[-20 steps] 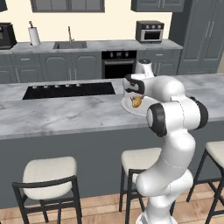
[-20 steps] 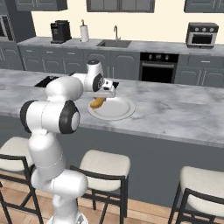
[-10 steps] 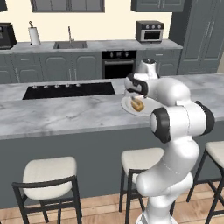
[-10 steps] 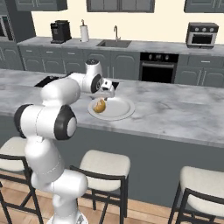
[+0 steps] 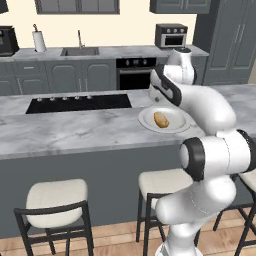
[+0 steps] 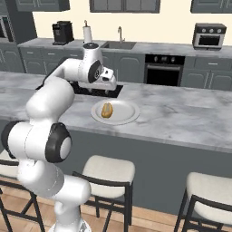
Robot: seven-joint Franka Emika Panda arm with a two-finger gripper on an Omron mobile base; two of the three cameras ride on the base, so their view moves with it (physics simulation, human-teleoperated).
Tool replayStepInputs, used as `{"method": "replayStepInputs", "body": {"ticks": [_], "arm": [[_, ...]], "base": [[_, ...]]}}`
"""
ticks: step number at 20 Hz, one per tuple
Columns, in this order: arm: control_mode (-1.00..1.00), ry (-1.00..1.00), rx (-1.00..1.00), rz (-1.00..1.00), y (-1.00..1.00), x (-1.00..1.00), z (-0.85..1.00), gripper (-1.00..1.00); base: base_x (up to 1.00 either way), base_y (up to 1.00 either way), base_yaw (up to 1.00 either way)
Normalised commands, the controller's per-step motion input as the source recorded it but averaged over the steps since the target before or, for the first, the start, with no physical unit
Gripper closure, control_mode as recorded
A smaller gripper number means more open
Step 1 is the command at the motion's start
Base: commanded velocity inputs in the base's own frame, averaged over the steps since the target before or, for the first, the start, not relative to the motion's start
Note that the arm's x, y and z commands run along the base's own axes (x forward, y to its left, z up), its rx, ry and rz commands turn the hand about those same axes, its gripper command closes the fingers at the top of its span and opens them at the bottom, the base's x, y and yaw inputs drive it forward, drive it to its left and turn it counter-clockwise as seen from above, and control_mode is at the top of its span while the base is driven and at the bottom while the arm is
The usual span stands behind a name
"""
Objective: Move the hot dog bun to the plate on the dining table and place the condiment next to that plate. Then navigate to the fridge and take the sausage and place it on the plate as well.
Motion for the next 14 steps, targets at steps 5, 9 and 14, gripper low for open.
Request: {"method": "replayStepInputs", "body": {"ticks": [5, 9, 14], "arm": [[-1.0, 0.22, 0.0, -0.02, 0.0, -1.0, 0.27, -1.0], [-1.0, 0.28, 0.04, -0.03, 0.03, -1.0, -0.06, -1.0], [-1.0, 0.05, 0.0, -0.02, 0.23, -0.99, -0.35, -1.0]], "base": [[0.0, 0.0, 0.0], [0.0, 0.0, 0.0], [0.0, 0.0, 0.0]]}}
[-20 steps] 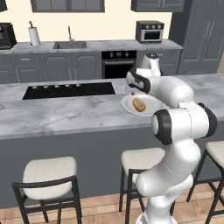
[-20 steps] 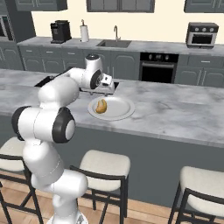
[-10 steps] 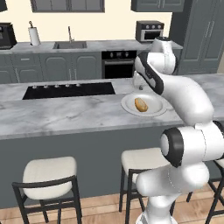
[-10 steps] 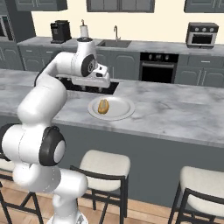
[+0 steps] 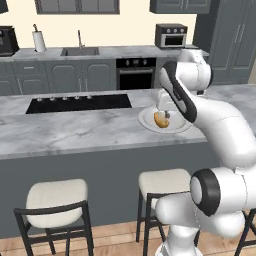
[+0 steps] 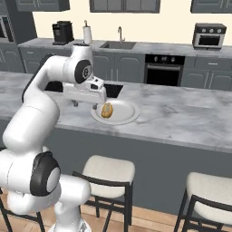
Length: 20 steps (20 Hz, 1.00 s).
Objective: Move the hot dog bun to the plate on the dining table and place the condiment next to that plate. Then navigate to the fridge and take the sausage and place it on the plate as well.
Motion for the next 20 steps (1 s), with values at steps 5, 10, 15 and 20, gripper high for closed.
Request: {"method": "replayStepInputs", "body": {"ticks": [5, 10, 15, 20], "arm": [[1.0, 0.0, 0.0, 0.0, 0.16, -0.48, -0.16, -1.0], [1.0, 0.0, 0.0, 0.0, 0.0, 0.0, 0.0, -1.0], [1.0, 0.0, 0.0, 0.0, 0.0, 0.0, 0.0, -1.0], [1.0, 0.0, 0.0, 0.0, 0.0, 0.0, 0.0, -1.0]], "base": [[-0.18, 0.03, 0.0], [-1.0, 0.67, 0.02], [-0.79, 1.0, 0.11], [-0.17, 1.0, 0.15]]}}
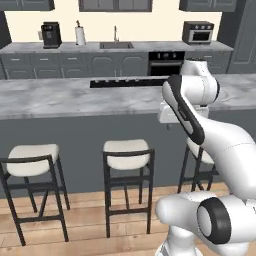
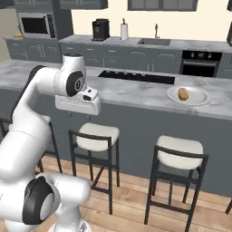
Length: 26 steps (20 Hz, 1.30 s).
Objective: Move the hot dog bun to the plate on the dining table and place the condiment next to that plate. Then navigate to the fridge and take the sausage and place it on the plate as well.
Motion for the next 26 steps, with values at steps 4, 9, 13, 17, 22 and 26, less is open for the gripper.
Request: {"method": "replayStepInputs", "body": {"ticks": [4, 9, 13, 17, 22, 26], "arm": [[1.0, 0.0, 0.0, 0.0, 0.0, 0.0, 0.0, -1.0], [1.0, 0.0, 0.0, 0.0, 0.0, 0.0, 0.0, -1.0], [1.0, 0.0, 0.0, 0.0, 0.0, 0.0, 0.0, -1.0], [1.0, 0.0, 0.0, 0.0, 0.0, 0.0, 0.0, -1.0], [1.0, 0.0, 0.0, 0.0, 0.0, 0.0, 0.0, -1.0], [1.0, 0.0, 0.0, 0.0, 0.0, 0.0, 0.0, -1.0]], "base": [[0.0, 1.0, 0.03], [0.02, 1.0, 0.0], [0.0, 1.0, 0.0], [0.0, 1.0, 0.0], [0.0, 1.0, 0.0], [0.0, 1.0, 0.01]]}}
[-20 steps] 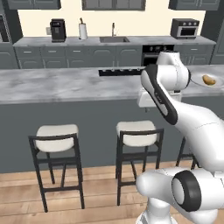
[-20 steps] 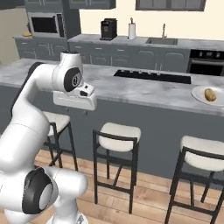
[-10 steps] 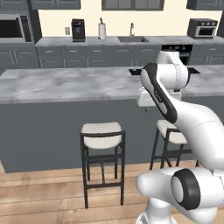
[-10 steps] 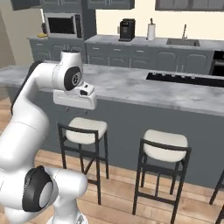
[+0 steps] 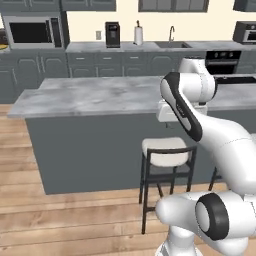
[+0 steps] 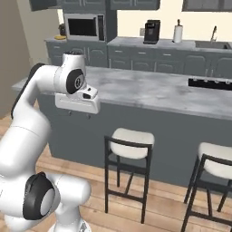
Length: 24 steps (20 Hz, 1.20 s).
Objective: Move the hot dog bun to the plate on the dining table and place the condiment next to that plate. Then navigate to the fridge and take the sausage and place it on the plate as well.
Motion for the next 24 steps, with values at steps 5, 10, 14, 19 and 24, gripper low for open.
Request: {"method": "replayStepInputs", "body": {"ticks": [5, 10, 14, 19, 24], "arm": [[1.0, 0.0, 0.0, 0.0, 0.0, 0.0, 0.0, -1.0], [1.0, 0.0, 0.0, 0.0, 0.0, 0.0, 0.0, -1.0], [1.0, 0.0, 0.0, 0.0, 0.0, 0.0, 0.0, -1.0], [1.0, 0.0, 0.0, 0.0, 0.0, 0.0, 0.0, -1.0], [1.0, 0.0, 0.0, 0.0, 0.0, 0.0, 0.0, -1.0]], "base": [[0.02, 1.0, 0.01], [0.21, 1.0, 0.0], [0.51, 1.0, 0.0], [0.76, 1.0, 0.0], [0.94, 1.0, 0.0]]}}
